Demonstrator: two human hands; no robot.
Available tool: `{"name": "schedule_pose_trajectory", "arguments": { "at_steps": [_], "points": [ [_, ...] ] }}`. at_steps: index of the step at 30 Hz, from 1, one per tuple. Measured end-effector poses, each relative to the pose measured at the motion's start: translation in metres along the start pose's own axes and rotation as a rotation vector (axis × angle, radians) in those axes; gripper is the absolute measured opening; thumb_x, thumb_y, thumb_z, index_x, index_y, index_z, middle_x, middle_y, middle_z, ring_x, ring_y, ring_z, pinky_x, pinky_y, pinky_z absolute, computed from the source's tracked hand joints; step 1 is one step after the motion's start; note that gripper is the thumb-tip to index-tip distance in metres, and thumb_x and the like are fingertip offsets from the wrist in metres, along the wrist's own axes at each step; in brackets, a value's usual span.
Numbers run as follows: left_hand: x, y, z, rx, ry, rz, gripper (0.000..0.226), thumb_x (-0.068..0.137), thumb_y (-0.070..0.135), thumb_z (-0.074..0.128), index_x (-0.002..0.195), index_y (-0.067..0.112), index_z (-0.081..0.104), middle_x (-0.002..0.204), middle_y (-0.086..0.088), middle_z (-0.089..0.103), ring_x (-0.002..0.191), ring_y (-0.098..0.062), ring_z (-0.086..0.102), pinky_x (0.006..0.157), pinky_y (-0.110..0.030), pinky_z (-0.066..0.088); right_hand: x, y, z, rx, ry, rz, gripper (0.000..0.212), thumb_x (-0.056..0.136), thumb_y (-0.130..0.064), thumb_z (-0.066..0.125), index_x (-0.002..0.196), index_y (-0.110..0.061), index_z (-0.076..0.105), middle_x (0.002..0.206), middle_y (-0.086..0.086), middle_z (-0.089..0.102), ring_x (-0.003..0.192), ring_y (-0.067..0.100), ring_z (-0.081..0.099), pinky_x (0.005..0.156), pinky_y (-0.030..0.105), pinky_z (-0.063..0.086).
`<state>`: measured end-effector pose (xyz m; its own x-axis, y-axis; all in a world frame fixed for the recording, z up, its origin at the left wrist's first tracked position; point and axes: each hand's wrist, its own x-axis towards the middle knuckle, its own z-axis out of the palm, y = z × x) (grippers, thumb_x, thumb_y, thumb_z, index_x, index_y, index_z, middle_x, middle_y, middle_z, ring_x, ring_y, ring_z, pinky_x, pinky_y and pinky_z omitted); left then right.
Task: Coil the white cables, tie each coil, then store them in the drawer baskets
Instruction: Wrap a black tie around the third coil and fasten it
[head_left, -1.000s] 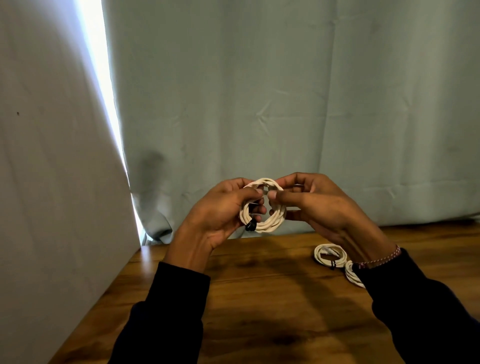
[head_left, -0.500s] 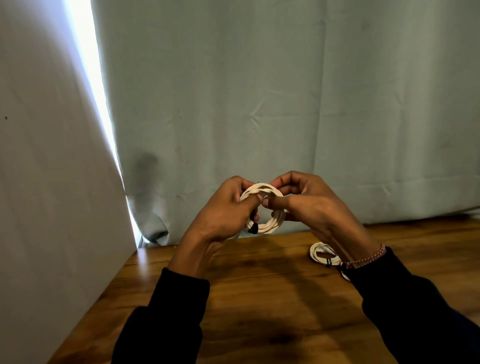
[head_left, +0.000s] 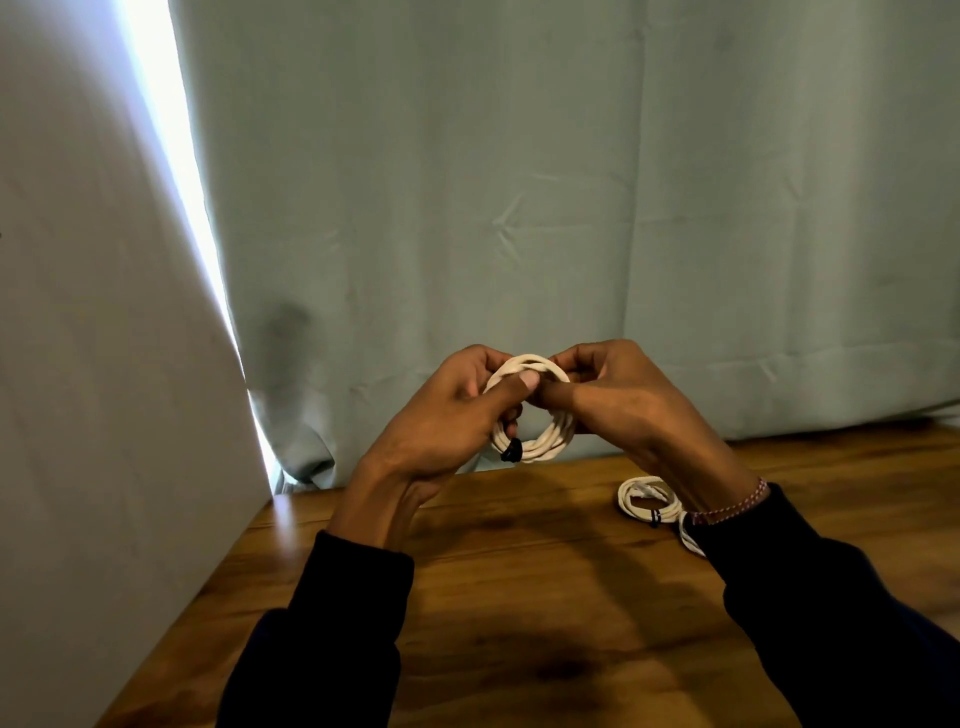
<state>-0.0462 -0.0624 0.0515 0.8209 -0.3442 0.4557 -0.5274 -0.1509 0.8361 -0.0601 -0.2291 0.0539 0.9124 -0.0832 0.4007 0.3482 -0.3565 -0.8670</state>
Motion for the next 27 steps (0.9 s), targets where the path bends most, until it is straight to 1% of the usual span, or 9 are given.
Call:
{"name": "schedule_pose_trajectory", "arguments": {
  "at_steps": [5,9,12,14,16,20,22,25,27],
  "points": [
    [-0.003,0.000,-0.007,-0.068,-0.078,0.064,0.028,0.097,0.024,0.059,0.114,0.002,0.061,0.074,-0.002,0.065,0.068,-0.019,0.057,0.063,-0.031,0.050,-0.005,-0.006,-0.008,-0.052,-0.052,-0.100,0.016,0.078,-0.026,0.083,0.091,-0.021,0.076,0.079,-0.004,0.075,0.068,0.011,0.069,0.062,0.023,0.058],
    [-0.002,0.001,-0.001,-0.010,0.002,0.114,0.027,0.102,0.030,0.051,0.109,0.005,0.059,0.080,-0.006,0.062,0.065,-0.016,0.051,0.061,-0.027,0.047,-0.004,-0.006,-0.009,-0.038,-0.059,-0.117,0.019,0.075,-0.029,0.084,0.090,-0.022,0.075,0.077,-0.004,0.074,0.068,0.012,0.071,0.060,0.020,0.058],
    [-0.001,0.001,0.003,0.042,0.026,0.149,0.027,0.103,0.034,0.049,0.104,0.008,0.056,0.080,-0.009,0.059,0.063,-0.013,0.050,0.059,-0.028,0.045,-0.005,-0.008,-0.013,-0.012,-0.111,-0.133,0.023,0.076,-0.030,0.083,0.096,-0.021,0.076,0.082,-0.003,0.076,0.075,0.014,0.073,0.067,0.022,0.060],
    [0.000,0.000,0.001,0.088,0.049,0.164,0.027,0.103,0.038,0.048,0.101,0.011,0.055,0.077,-0.009,0.057,0.062,-0.015,0.049,0.057,-0.030,0.044,-0.006,-0.009,-0.017,-0.011,-0.174,-0.155,0.026,0.079,-0.031,0.080,0.103,-0.021,0.078,0.088,-0.004,0.077,0.082,0.015,0.074,0.075,0.026,0.061],
    [0.001,-0.003,0.000,0.115,0.065,0.168,0.028,0.102,0.040,0.048,0.099,0.013,0.055,0.072,-0.006,0.054,0.060,-0.014,0.047,0.056,-0.031,0.043,-0.007,-0.010,-0.019,-0.025,-0.212,-0.175,0.024,0.084,-0.029,0.076,0.107,-0.023,0.078,0.091,-0.005,0.078,0.086,0.014,0.075,0.080,0.028,0.061],
    [0.002,-0.007,0.005,0.136,0.062,0.172,0.030,0.102,0.041,0.048,0.099,0.011,0.054,0.068,-0.004,0.051,0.057,-0.014,0.045,0.054,-0.032,0.041,-0.006,-0.006,-0.019,-0.056,-0.178,-0.197,0.018,0.088,-0.025,0.072,0.105,-0.024,0.078,0.087,-0.005,0.079,0.084,0.013,0.075,0.082,0.032,0.062],
    [0.002,-0.008,0.005,0.142,0.052,0.180,0.029,0.102,0.041,0.048,0.099,0.012,0.054,0.069,-0.002,0.052,0.058,-0.012,0.046,0.055,-0.031,0.042,-0.006,-0.005,-0.019,-0.053,-0.175,-0.193,0.016,0.088,-0.023,0.072,0.103,-0.024,0.078,0.086,-0.005,0.079,0.083,0.013,0.075,0.082,0.033,0.062],
    [0.003,-0.010,0.004,0.105,0.045,0.177,0.030,0.101,0.040,0.049,0.100,0.011,0.055,0.071,0.001,0.053,0.057,-0.008,0.047,0.056,-0.027,0.043,-0.005,-0.004,-0.019,-0.041,-0.176,-0.193,0.016,0.088,-0.022,0.072,0.102,-0.026,0.078,0.086,-0.005,0.079,0.082,0.013,0.075,0.082,0.033,0.062],
    [0.003,-0.010,0.005,0.075,0.046,0.155,0.033,0.101,0.039,0.049,0.103,0.007,0.055,0.072,-0.001,0.053,0.058,-0.009,0.047,0.058,-0.029,0.044,-0.004,-0.003,-0.016,-0.050,-0.153,-0.201,0.015,0.089,-0.023,0.072,0.102,-0.027,0.078,0.085,-0.006,0.078,0.082,0.012,0.075,0.082,0.034,0.062]
  ]
}}
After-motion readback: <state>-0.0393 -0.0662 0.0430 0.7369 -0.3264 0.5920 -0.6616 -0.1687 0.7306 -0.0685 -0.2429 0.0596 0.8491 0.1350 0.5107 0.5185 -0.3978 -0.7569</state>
